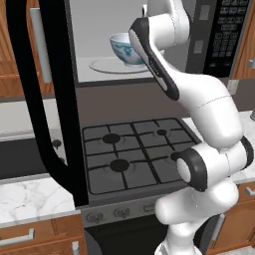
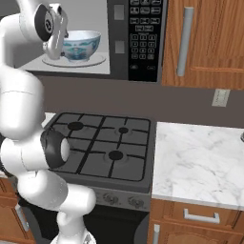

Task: Pick the lemon wedge from the sink and place it in the bowl. Then pick the bowl and place it in the microwave. Then close the microwave door and press the start button.

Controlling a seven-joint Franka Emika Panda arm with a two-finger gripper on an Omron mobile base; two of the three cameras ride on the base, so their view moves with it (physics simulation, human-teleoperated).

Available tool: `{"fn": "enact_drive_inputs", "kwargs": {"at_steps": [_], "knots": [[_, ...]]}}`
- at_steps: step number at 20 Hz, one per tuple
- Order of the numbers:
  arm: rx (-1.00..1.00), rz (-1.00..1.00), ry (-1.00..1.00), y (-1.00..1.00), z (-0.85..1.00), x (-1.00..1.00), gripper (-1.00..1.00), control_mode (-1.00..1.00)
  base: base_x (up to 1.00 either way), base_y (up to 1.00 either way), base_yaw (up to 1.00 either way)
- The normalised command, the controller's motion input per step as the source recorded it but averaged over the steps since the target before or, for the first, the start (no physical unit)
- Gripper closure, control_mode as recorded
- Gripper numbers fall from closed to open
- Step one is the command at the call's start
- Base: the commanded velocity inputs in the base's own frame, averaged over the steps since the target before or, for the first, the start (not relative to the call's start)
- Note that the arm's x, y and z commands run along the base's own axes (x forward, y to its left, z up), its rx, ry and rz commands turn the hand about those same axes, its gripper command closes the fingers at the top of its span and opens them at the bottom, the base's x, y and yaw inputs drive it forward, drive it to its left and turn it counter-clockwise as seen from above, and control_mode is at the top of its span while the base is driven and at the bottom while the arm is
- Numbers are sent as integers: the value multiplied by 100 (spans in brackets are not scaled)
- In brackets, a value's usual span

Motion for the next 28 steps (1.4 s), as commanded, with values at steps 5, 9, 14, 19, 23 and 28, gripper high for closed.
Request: {"fn": "enact_drive_inputs", "kwargs": {"at_steps": [5,9,14,19,23,28], "knots": [[0,4,-14,0,-33,-100,-100,-100,0,0,0],[0,4,-13,-1,-69,-100,-100,-100,0,0,0],[0,5,-12,-6,-81,-100,-100,-100,0,0,0],[-1,5,-13,-4,-71,-100,-100,-100,0,0,0],[-1,0,-18,0,-75,-81,-100,-100,0,0,0],[-5,2,-16,8,-81,-13,-100,-100,0,0,0]]}}
